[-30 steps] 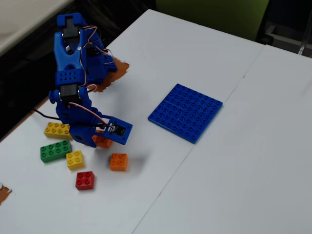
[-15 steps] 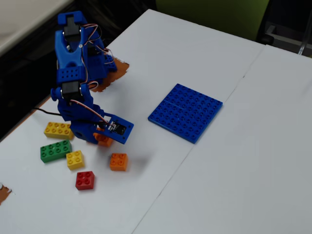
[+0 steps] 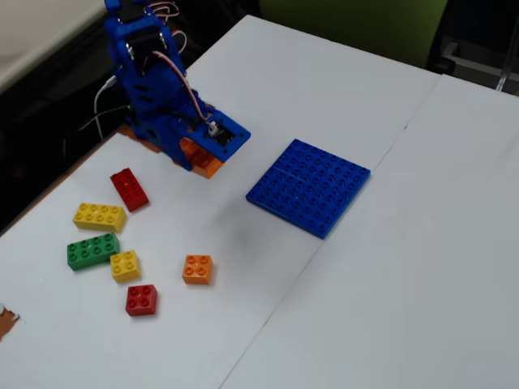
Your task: Pick up the 2x4 orange block and go up the 8x8 blue block.
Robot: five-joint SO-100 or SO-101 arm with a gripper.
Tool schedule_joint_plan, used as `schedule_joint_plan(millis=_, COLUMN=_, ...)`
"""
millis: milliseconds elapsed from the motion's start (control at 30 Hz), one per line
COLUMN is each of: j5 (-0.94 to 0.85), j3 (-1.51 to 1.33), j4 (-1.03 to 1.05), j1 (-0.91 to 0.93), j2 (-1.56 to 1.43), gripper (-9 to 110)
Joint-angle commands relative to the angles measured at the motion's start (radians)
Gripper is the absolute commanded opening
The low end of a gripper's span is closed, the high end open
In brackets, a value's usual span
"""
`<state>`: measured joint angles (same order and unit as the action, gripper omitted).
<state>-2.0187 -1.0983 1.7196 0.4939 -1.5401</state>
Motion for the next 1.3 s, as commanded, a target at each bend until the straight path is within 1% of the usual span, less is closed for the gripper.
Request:
schedule_joint_plan(millis=0, j5=0.173, j3=0.058, j4=0.011, j1=-0.109, j2=-0.123, gripper=0)
schedule_joint_plan(millis=67, j5=0.241, j3=0.114, j4=0.012, j1=-0.172, j2=-0.138, gripper=0)
schedule_joint_plan(millis=133, j5=0.255, j3=0.227, j4=0.017, j1=-0.227, j2=-0.112, gripper=0)
schedule_joint_plan(millis=300, j5=0.422, j3=0.687, j4=-0.012, j1=-0.376, j2=0.123, gripper=0)
schedule_joint_plan(millis=367, j5=0.485, j3=0.782, j4=-0.077, j1=-0.42, j2=0.192, gripper=0)
schedule_joint_plan(millis=467, j5=0.528, j3=0.782, j4=-0.176, j1=-0.456, j2=0.232, gripper=0)
schedule_joint_plan(millis=667, j5=0.508, j3=0.761, j4=-0.356, j1=-0.486, j2=0.41, gripper=0)
schedule_joint_plan(millis=733, j5=0.486, j3=0.736, j4=-0.359, j1=-0.492, j2=0.462, gripper=0)
schedule_joint_plan(millis=833, j5=0.456, j3=0.606, j4=-0.367, j1=-0.5, j2=0.476, gripper=0)
schedule_joint_plan(millis=1033, j5=0.468, j3=0.393, j4=-0.428, j1=-0.502, j2=0.471, gripper=0)
schedule_joint_plan(millis=1267, j5=0.479, j3=0.196, j4=-0.408, j1=-0.491, j2=0.431, gripper=0)
